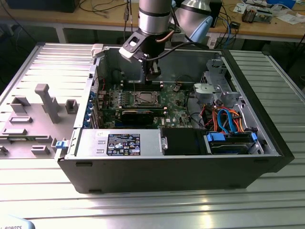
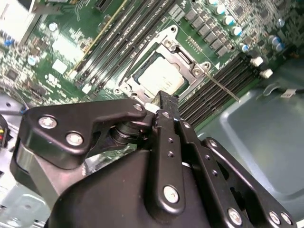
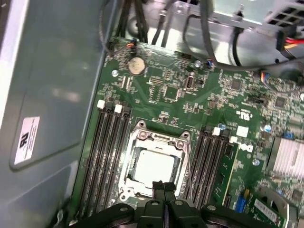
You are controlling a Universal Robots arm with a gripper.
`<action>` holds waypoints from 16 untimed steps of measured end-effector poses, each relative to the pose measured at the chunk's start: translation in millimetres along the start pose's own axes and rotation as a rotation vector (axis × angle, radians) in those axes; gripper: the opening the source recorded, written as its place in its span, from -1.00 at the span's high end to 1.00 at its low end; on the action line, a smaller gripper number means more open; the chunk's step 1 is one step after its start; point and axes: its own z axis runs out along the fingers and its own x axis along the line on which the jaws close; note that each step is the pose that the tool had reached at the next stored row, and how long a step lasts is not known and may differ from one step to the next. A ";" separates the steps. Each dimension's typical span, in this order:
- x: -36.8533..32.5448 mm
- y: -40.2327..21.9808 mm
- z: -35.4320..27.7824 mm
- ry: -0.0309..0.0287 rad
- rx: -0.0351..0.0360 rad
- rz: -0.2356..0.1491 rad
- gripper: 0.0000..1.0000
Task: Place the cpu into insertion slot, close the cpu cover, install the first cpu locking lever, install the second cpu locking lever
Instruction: 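Install the first cpu locking lever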
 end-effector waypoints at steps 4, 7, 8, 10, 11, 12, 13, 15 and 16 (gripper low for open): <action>0.0 0.1 -0.3 -0.0018 -0.0005 -0.076 0.79; 0.0 -0.1 -0.8 -0.0020 -0.0006 -0.086 0.79; 0.0 -0.1 -0.8 -0.0018 -0.0007 -0.086 0.79; 0.0 -0.1 -0.8 -0.0013 -0.0008 -0.087 0.79; -0.1 -0.1 -0.8 -0.0012 -0.0009 -0.087 0.79; -0.1 0.0 -0.8 -0.0012 -0.0009 -0.087 0.79; -0.1 -0.1 -0.8 -0.0011 -0.0009 -0.087 0.79; -0.1 -0.1 -0.8 -0.0009 -0.0010 -0.087 0.79; -0.1 -0.1 -0.8 -0.0009 -0.0010 -0.087 0.79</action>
